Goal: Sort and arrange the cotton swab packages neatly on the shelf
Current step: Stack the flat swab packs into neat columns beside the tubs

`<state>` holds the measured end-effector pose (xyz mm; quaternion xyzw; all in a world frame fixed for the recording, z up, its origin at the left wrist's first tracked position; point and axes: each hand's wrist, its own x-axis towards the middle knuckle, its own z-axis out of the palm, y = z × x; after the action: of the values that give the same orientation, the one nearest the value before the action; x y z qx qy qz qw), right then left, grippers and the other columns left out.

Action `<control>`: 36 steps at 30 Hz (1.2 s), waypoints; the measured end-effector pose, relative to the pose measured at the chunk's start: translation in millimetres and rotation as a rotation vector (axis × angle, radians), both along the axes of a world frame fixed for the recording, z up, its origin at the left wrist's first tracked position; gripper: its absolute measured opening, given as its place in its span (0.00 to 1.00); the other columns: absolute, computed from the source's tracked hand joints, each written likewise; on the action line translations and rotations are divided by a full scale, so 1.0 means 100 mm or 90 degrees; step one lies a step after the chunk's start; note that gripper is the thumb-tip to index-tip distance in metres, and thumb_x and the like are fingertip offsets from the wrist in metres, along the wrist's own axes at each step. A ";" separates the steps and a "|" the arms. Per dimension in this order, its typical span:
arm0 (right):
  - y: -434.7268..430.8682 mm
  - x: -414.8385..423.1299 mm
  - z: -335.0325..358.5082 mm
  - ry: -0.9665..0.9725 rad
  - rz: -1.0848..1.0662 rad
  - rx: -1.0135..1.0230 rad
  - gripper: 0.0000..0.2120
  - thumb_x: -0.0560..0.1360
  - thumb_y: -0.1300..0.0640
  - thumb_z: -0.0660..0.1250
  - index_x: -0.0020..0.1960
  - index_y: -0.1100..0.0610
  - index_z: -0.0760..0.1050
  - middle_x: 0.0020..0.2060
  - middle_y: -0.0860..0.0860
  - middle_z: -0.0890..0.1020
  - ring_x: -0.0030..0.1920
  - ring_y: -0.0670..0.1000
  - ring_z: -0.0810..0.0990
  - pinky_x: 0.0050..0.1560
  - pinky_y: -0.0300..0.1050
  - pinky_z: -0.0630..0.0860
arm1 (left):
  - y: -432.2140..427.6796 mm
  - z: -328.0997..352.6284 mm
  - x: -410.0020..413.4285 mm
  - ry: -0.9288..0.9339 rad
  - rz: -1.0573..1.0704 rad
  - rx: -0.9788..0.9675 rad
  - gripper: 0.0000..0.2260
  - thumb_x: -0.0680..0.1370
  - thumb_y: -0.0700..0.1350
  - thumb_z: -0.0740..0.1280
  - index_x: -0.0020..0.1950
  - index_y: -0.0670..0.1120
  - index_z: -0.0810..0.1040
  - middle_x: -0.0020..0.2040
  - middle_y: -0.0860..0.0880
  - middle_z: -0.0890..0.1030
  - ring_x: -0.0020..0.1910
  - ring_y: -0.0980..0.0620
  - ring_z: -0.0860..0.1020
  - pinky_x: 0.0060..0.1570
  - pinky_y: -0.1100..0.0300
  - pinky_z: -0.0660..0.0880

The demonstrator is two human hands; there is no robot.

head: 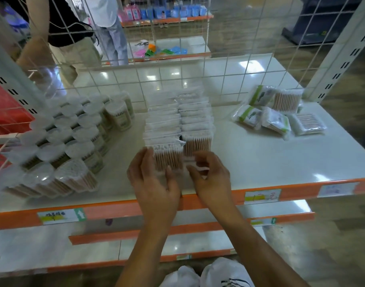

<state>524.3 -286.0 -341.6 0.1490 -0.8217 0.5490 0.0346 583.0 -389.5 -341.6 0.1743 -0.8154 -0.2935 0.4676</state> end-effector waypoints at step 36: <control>1.60 -1.60 -0.03 0.108 -0.113 0.344 0.32 0.70 0.57 0.69 0.71 0.59 0.62 0.71 0.58 0.64 0.72 0.59 0.58 0.70 0.51 0.57 | 1.56 -0.10 -1.20 -0.230 -0.128 -0.065 0.27 0.69 0.36 0.71 0.66 0.46 0.69 0.64 0.44 0.69 0.63 0.44 0.68 0.63 0.50 0.69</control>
<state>364.0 -126.1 -344.9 0.1258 -0.9422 0.2907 0.1097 462.9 -233.4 -351.3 0.1180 -0.9131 -0.2606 0.2906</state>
